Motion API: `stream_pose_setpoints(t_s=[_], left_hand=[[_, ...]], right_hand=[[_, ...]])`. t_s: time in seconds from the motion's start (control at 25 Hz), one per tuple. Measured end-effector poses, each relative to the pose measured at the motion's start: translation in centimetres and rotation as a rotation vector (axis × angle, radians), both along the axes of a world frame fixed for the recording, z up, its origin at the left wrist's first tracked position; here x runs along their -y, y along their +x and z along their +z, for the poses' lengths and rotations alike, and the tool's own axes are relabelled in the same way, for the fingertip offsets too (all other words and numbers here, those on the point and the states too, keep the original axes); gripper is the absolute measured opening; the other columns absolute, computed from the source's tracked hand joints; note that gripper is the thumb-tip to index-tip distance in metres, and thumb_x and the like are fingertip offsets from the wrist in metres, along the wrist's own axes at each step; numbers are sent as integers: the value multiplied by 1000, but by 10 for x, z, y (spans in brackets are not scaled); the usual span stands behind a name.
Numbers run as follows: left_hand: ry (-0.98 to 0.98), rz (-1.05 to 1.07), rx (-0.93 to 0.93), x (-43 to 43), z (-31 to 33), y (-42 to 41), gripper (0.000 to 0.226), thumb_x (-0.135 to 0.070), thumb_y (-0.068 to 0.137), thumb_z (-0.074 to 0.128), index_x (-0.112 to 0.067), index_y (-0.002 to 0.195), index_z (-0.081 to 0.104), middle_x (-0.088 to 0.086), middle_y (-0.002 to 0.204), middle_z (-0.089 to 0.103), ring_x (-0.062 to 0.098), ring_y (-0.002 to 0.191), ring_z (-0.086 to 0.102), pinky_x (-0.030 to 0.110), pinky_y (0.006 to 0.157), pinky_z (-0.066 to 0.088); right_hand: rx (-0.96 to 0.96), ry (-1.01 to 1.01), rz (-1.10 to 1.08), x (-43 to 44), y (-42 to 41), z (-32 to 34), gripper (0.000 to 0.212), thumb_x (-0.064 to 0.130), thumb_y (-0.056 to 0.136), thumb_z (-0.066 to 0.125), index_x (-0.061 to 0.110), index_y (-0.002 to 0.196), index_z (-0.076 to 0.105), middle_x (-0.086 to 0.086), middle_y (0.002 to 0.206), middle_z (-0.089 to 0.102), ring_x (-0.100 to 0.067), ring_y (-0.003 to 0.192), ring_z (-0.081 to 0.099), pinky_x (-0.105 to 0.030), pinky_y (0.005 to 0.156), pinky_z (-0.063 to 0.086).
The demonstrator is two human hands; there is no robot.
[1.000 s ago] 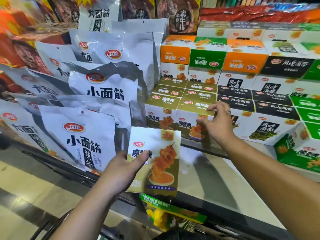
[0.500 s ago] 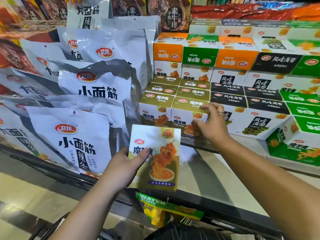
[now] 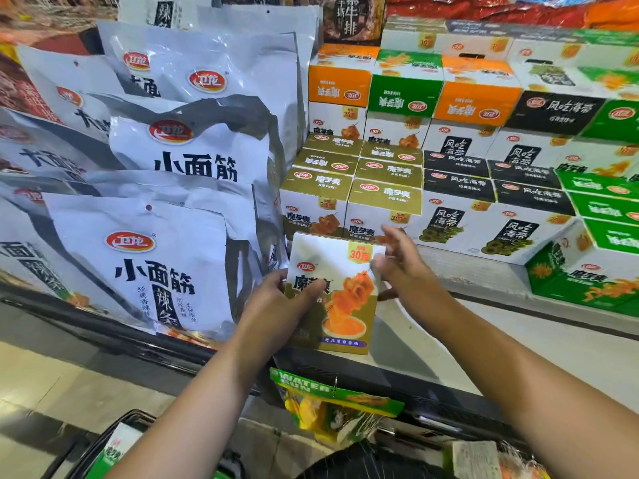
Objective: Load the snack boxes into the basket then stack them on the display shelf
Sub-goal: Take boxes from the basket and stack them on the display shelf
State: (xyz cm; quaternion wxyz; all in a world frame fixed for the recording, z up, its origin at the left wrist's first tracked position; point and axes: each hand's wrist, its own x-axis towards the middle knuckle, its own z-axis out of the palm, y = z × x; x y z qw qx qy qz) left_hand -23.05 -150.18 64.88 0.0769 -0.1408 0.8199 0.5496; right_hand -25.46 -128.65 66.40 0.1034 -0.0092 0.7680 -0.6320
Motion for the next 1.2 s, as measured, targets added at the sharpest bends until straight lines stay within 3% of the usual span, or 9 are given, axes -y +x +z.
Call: stream_pose_setpoints(t_s=[0.12, 0.36, 0.56, 0.8, 0.96, 1.08, 1.2], left_hand=[[-30, 2, 16, 0, -8, -6, 51, -55, 79, 72, -29, 122, 61, -10, 106, 70, 12, 95, 66, 40, 85, 57], [-10, 18, 33, 4, -21, -17, 68, -61, 75, 72, -38, 134, 48, -10, 125, 64, 18, 109, 63, 49, 93, 54], [-297, -9, -37, -6, -28, -21, 71, -49, 87, 67, -26, 146, 34, 2, 143, 46, 25, 130, 49, 43, 105, 42], [-87, -2, 118, -3, -49, -35, 65, -35, 91, 66, -33, 146, 32, -4, 147, 47, 25, 131, 49, 42, 107, 39], [-21, 55, 164, -2, -54, -45, 63, -27, 96, 61, -34, 150, 29, -4, 150, 46, 27, 138, 41, 44, 112, 32], [76, 52, 209, -3, -64, -50, 72, -24, 97, 59, -34, 155, 17, -7, 151, 44, 25, 141, 38, 47, 116, 31], [192, 54, 207, -3, -74, -54, 82, -21, 96, 60, -38, 156, 7, -11, 152, 41, 24, 143, 35, 53, 115, 32]], right_hand=[[49, 129, 39, 8, 1, 1, 60, 32, 86, 72, 46, 135, 39, 18, 116, 54, -10, 96, 63, -32, 68, 61], [141, 3, -59, 20, -13, -4, 58, 8, 81, 77, 32, 125, 47, 4, 115, 62, -15, 97, 65, -40, 73, 62], [50, 147, -167, 36, -28, -16, 65, 6, 76, 81, 29, 124, 45, 7, 117, 57, -15, 105, 59, -34, 81, 59], [9, 249, -243, 52, -51, -38, 67, 9, 76, 82, 26, 128, 44, -1, 132, 55, -18, 114, 56, -15, 70, 50], [-152, 413, -226, 62, -59, -55, 68, 14, 74, 84, 22, 129, 46, -4, 136, 49, -21, 124, 49, -18, 87, 48], [-174, 456, -240, 66, -63, -62, 65, 13, 73, 85, 20, 128, 50, -5, 138, 43, -17, 120, 46, 5, 68, 34], [-171, 450, -272, 72, -68, -69, 58, 11, 74, 84, 17, 123, 53, -5, 135, 38, -10, 109, 41, 8, 66, 30]])
